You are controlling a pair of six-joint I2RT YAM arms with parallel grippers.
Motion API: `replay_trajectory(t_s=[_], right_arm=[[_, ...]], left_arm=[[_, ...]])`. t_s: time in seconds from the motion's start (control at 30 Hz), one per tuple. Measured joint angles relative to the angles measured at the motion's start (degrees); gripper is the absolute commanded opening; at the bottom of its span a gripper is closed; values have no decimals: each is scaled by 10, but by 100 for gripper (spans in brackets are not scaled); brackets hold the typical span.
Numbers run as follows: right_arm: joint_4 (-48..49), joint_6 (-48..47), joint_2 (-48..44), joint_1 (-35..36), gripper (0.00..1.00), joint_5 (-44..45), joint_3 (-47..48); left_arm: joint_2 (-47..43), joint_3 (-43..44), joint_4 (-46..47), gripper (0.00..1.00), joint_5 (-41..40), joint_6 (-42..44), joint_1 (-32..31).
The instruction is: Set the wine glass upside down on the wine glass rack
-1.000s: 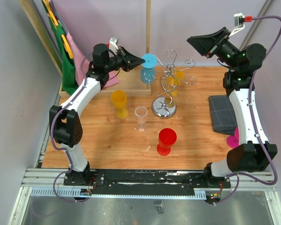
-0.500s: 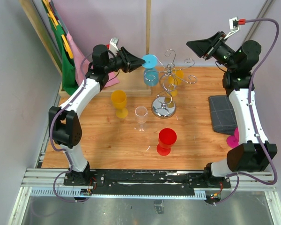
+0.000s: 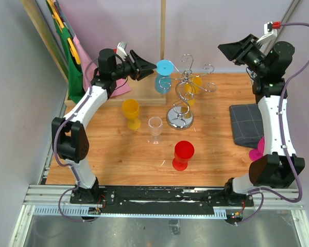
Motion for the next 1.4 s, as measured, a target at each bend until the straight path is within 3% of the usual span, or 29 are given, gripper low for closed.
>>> replay_trajectory(t_s=[0.23, 0.5, 0.83, 1.4], right_arm=[[-99, -42, 33, -18, 34, 56, 56], [-222, -94, 134, -24, 33, 87, 136], [-386, -177, 263, 20, 34, 118, 206], [-481, -239, 345, 71, 33, 164, 244]], left_arm=[[-30, 0, -44, 53, -19, 35, 35], [-72, 1, -91, 53, -55, 83, 47], [-88, 2, -109, 53, -70, 105, 54], [-90, 2, -128, 53, -73, 112, 57]])
